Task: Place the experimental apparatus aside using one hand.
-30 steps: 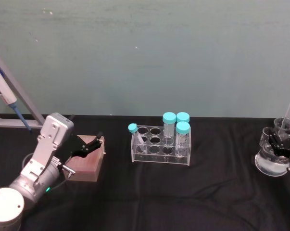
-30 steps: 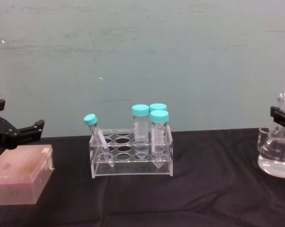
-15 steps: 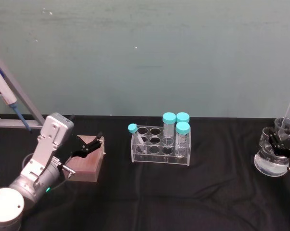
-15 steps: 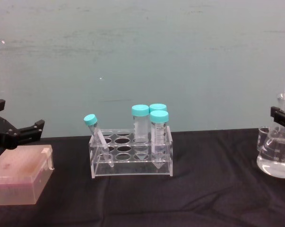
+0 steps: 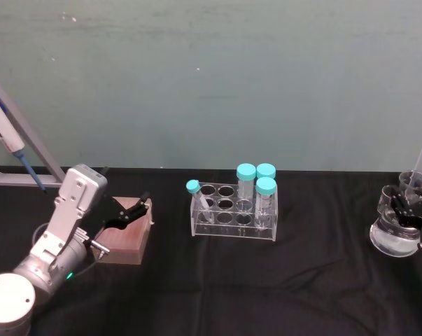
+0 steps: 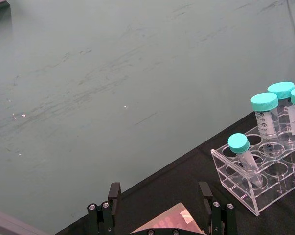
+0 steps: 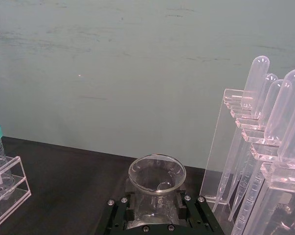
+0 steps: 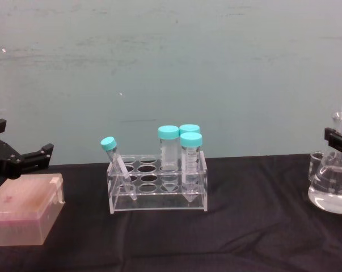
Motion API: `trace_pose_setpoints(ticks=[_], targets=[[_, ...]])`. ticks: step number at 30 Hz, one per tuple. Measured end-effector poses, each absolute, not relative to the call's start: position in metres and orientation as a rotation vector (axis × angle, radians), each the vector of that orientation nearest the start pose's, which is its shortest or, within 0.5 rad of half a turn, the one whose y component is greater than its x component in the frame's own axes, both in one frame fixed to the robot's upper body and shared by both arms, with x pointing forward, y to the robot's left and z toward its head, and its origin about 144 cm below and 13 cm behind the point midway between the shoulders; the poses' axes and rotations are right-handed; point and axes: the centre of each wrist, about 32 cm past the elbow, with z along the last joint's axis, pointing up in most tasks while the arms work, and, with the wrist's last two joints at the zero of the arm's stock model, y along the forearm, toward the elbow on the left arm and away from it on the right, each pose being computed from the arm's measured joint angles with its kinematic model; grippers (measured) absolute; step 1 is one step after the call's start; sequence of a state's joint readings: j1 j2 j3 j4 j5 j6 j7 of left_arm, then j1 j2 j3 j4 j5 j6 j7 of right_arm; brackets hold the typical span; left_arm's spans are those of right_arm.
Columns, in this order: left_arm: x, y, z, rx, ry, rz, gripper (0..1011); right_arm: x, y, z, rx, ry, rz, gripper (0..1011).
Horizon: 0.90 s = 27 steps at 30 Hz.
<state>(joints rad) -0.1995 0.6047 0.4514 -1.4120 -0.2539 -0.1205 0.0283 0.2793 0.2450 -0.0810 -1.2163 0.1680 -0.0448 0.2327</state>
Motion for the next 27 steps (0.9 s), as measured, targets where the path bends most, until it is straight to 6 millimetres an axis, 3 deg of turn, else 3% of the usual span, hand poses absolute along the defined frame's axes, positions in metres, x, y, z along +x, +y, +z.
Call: trace_pose_setpoints(ticks=[13,27], targets=[[0.4886,0.3097,1.1398,0.304,-0.285,1.248,1000,0.5345,-0.3022,1.1383,-0.104,-0.029,-1.342,488],[0.4886,0.3097,1.1398,0.304,-0.285,1.248,1000,0.5345,-0.3022,1.1383,-0.104,-0.029,-1.342,901]])
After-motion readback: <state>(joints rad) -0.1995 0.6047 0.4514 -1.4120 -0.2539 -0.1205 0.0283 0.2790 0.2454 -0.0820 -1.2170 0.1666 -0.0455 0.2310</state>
